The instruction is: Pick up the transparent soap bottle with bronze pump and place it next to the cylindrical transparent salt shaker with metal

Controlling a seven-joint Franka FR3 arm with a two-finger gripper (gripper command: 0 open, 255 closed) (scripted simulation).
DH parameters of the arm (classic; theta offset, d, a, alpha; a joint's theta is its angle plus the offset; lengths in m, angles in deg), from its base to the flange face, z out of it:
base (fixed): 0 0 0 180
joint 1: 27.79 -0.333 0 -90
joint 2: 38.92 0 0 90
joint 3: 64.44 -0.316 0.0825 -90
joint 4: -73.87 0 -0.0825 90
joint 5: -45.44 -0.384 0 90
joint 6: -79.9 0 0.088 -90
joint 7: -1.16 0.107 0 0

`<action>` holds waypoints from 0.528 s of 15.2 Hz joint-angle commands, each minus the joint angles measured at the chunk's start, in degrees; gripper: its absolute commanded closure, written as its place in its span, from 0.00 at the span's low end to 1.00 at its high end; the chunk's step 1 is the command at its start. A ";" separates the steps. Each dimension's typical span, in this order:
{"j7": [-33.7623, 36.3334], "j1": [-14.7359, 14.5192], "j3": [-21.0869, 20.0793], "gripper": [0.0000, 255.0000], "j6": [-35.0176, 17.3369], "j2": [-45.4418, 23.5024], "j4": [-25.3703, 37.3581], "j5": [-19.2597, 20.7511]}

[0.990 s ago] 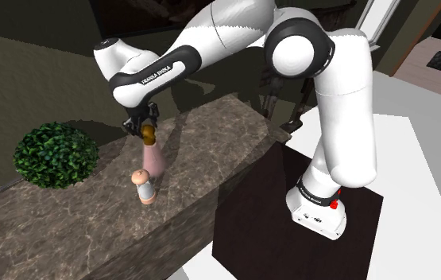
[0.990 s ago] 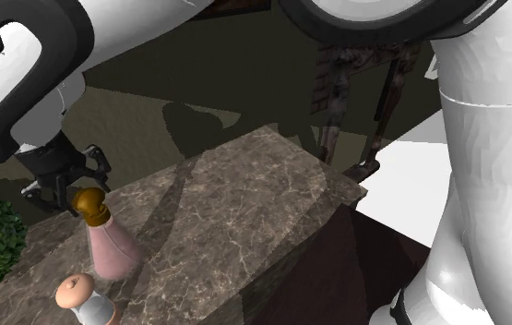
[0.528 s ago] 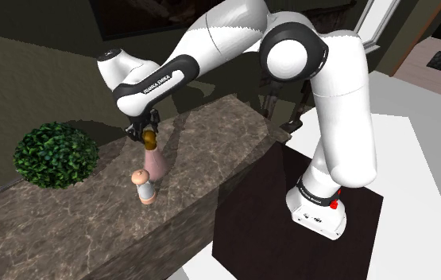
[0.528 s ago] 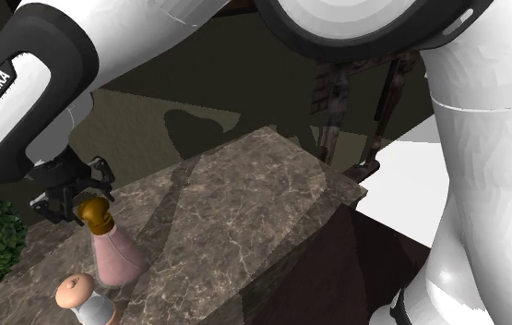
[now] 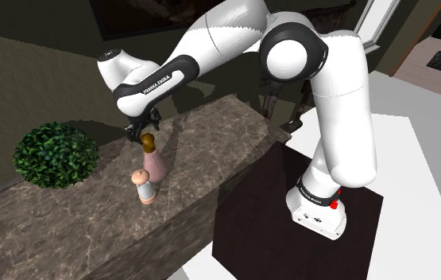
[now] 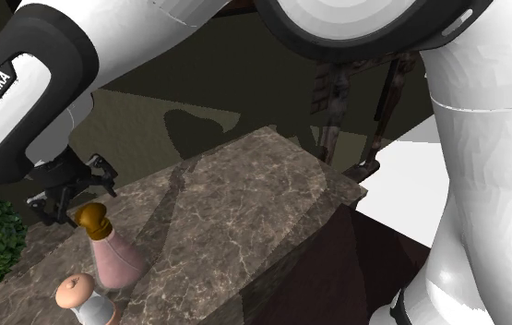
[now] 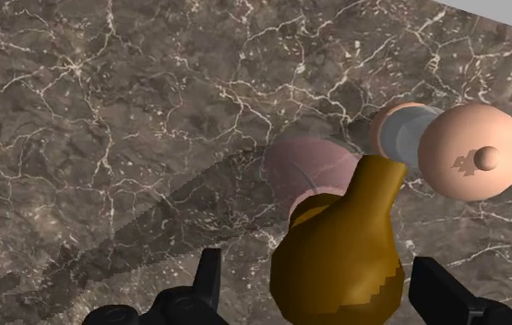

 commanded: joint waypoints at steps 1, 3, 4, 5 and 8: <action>0.00 0.00 0.00 0.00 0.00 -0.01 -0.01 0.00; 0.00 0.00 0.00 0.00 0.00 0.00 -0.01 0.00; -0.10 -0.08 -0.10 0.00 1.58 0.76 0.80 -0.15; -0.20 -0.18 -0.20 0.00 3.18 1.47 1.69 -0.29; -0.37 -0.36 -0.36 0.00 6.11 2.58 3.50 -0.53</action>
